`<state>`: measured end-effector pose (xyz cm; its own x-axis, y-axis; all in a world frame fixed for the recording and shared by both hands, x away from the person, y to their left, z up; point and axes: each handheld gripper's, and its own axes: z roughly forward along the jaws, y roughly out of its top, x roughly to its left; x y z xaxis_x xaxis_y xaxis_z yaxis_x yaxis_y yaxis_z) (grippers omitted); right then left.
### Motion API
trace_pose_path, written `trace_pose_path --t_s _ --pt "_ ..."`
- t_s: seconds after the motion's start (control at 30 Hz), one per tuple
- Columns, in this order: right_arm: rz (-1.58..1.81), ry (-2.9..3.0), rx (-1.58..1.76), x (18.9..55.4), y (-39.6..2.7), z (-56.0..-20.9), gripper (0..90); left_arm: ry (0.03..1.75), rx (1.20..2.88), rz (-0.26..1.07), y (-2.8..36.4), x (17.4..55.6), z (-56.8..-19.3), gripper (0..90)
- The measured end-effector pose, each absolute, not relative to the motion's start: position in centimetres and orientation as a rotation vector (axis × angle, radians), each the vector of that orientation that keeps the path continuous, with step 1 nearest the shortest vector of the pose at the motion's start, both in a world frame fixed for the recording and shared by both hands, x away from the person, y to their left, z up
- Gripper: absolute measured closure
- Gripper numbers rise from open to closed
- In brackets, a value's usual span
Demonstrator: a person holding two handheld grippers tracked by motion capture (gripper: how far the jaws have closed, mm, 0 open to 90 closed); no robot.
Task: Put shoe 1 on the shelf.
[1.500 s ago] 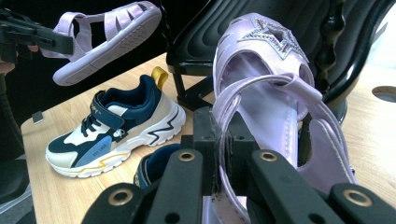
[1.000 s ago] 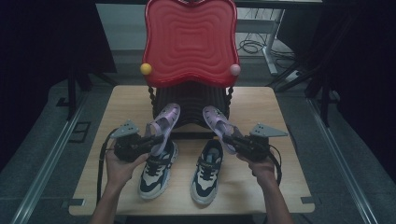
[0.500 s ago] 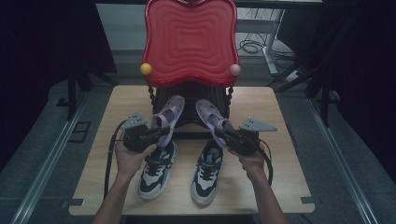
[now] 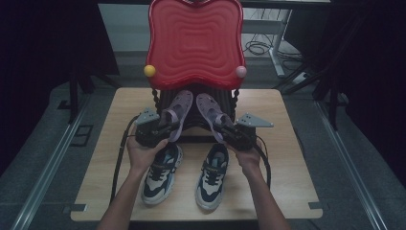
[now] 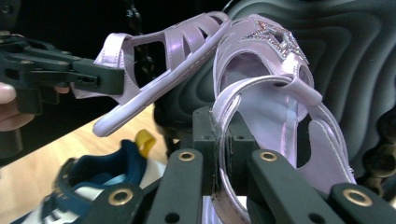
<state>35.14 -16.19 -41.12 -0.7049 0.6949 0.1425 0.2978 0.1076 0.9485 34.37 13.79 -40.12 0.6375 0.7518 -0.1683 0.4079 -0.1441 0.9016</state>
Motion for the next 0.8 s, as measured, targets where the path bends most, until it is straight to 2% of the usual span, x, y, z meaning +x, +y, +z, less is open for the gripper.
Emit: trace_pose_path --t_s 0.8 --pt "1.551 1.941 0.984 37.5 -13.9 -40.6 86.0 0.920 1.769 0.511 12.2 36.9 -39.9 87.4"
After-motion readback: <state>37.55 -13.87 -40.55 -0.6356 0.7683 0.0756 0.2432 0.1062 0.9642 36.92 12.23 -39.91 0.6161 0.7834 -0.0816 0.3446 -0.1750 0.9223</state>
